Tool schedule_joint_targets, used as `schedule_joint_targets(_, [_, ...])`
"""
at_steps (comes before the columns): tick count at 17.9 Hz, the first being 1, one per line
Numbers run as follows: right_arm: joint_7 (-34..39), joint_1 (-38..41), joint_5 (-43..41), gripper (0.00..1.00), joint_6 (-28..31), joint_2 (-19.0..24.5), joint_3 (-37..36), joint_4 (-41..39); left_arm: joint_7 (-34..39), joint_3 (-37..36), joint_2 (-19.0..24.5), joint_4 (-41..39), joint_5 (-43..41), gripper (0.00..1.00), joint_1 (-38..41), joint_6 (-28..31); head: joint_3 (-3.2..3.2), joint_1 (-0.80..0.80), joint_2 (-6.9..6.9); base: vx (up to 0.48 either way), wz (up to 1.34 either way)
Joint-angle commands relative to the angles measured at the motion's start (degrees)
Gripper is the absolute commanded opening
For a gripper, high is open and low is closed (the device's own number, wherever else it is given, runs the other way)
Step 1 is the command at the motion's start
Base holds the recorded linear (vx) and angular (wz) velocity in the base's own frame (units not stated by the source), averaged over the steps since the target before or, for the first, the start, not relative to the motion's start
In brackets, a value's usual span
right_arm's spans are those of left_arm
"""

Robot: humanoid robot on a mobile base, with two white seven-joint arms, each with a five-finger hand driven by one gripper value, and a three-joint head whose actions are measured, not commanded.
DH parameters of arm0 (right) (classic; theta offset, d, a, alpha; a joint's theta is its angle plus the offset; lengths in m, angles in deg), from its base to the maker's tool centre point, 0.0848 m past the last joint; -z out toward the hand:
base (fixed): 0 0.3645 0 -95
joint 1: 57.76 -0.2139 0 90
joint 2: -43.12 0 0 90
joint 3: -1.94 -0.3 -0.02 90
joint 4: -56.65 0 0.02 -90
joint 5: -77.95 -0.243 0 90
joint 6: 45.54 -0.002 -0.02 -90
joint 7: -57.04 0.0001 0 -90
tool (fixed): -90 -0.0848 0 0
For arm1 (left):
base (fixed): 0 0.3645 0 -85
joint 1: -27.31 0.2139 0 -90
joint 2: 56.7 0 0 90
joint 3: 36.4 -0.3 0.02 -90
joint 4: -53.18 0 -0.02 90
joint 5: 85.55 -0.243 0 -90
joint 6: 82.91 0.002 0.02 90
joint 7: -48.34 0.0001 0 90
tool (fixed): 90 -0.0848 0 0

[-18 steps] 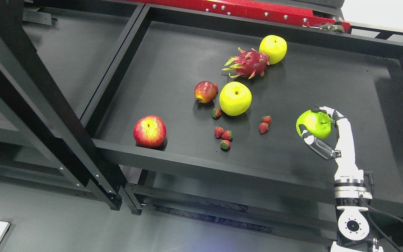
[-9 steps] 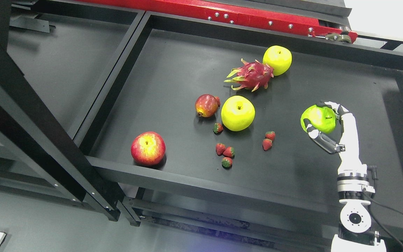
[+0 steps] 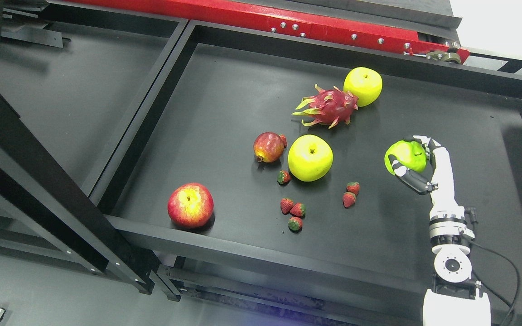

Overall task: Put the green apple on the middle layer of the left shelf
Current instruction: 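Lower the green apple onto the shelf layer with the right hand, then open the right hand and release the apple beside the strawberries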

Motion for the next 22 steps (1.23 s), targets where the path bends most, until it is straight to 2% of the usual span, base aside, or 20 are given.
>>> schedule_joint_targets(1, [0.1, -0.5, -4.5, 1.00, 1.8, -1.0, 0.0, 9.6, 0.0, 0.0, 1.0, 0.0, 0.0, 1.00, 0.0, 0.0, 0.00, 0.00, 0.00, 0.055, 0.02])
schedule_joint_targets(6, [-0.1, -0.1, -4.7, 1.00, 1.4, -1.0, 0.3, 7.8, 0.0, 0.0, 1.0, 0.0, 0.0, 1.00, 0.0, 0.1, 0.00, 0.00, 0.00, 0.041, 0.00])
schedule_joint_targets(10, [-0.4, 1.3, -7.6, 1.00, 1.4, -1.0, 1.2, 1.5, 0.0, -0.2, 1.0, 0.0, 0.0, 1.00, 0.0, 0.1, 0.00, 0.00, -0.01, 0.020, 0.00])
schedule_joint_targets(13, [-0.6, 7.2, -14.5, 1.00, 0.8, -1.0, 5.0, -7.3, 0.0, 0.0, 1.0, 0.0, 0.0, 1.00, 0.0, 0.1, 0.00, 0.00, -0.01, 0.000, 0.00])
schedule_joint_targets(15, [-1.9, 10.1, -15.3, 1.00, 0.9, -1.0, 7.0, -11.1, 0.0, 0.0, 1.0, 0.0, 0.0, 1.00, 0.0, 0.0, 0.00, 0.00, -0.01, 0.000, 0.00])
schedule_joint_targets(18, [-7.2, 11.8, -15.3, 1.00, 1.7, -1.0, 7.8, -11.4, 0.0, 0.0, 1.0, 0.0, 0.0, 1.00, 0.0, 0.0, 0.00, 0.00, -0.02, 0.000, 0.00])
schedule_joint_targets(22, [-6.8, 15.2, -15.6, 1.00, 1.3, -1.0, 8.0, -11.5, 0.0, 0.0, 1.0, 0.0, 0.0, 1.00, 0.0, 0.1, 0.00, 0.00, -0.02, 0.000, 0.00])
